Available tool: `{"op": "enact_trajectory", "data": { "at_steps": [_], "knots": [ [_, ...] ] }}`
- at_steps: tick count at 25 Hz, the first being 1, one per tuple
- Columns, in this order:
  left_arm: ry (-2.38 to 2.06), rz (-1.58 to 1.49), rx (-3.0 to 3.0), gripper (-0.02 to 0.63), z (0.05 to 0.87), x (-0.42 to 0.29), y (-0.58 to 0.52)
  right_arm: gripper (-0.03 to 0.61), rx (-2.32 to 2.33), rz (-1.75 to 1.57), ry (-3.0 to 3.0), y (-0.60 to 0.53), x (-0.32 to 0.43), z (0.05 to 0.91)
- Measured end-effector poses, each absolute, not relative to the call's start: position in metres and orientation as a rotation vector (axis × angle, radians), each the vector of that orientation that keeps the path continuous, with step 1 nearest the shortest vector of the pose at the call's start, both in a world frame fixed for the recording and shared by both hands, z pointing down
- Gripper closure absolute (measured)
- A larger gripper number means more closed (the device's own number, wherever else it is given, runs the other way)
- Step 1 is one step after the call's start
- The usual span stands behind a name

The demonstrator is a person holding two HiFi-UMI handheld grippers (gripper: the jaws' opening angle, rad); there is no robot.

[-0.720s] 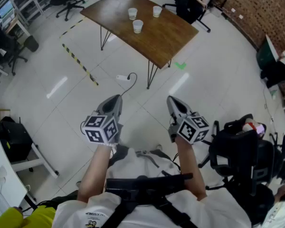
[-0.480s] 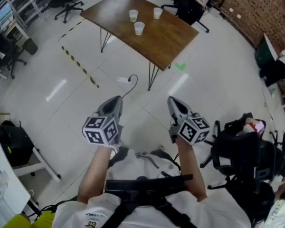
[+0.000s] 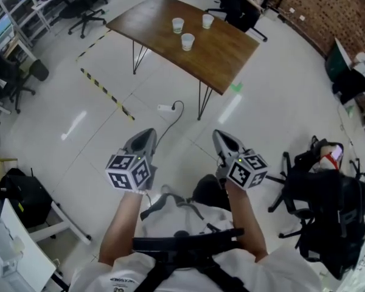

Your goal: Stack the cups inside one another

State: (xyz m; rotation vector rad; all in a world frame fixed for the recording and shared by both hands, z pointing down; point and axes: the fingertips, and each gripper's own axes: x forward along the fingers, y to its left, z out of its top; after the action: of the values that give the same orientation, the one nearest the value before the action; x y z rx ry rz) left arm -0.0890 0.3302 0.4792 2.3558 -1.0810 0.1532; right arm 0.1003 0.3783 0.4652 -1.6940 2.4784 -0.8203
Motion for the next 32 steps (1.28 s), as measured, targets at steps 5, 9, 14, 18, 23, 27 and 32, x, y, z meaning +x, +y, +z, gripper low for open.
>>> {"op": "enact_trajectory", "data": {
  "at_steps": [5, 9, 14, 18, 23, 27, 32],
  "knots": [
    [-1.086, 0.133, 2.344, 0.621, 0.481, -0.098, 0.314, 0.576, -1.705, -0.806, 2.478, 0.354, 0.096, 0.462],
    [-1.083, 0.148, 2.342, 0.621, 0.484, -0.096, 0.296, 0.575, -1.667, -0.813, 2.506, 0.329, 0.083, 0.463],
    [-1.099, 0.157, 2.35, 0.62, 0.486, -0.084, 0.252, 0.575, -1.612, -0.817, 2.531, 0.272, 0.083, 0.472],
    [-1.123, 0.167, 2.345, 0.621, 0.487, -0.067, 0.203, 0.576, -1.59, -0.809, 2.518, 0.213, 0.105, 0.47],
    [-1.148, 0.165, 2.333, 0.621, 0.48, -0.037, 0.145, 0.575, -1.564, -0.814, 2.536, 0.148, 0.137, 0.463],
    [-1.192, 0.167, 2.31, 0.621, 0.479, -0.02, 0.109, 0.575, -1.529, -0.819, 2.553, 0.101, 0.158, 0.464],
    [-1.243, 0.199, 2.299, 0.621, 0.478, -0.008, 0.075, 0.575, -1.491, -0.856, 2.539, 0.065, 0.176, 0.476]
  ]
}}
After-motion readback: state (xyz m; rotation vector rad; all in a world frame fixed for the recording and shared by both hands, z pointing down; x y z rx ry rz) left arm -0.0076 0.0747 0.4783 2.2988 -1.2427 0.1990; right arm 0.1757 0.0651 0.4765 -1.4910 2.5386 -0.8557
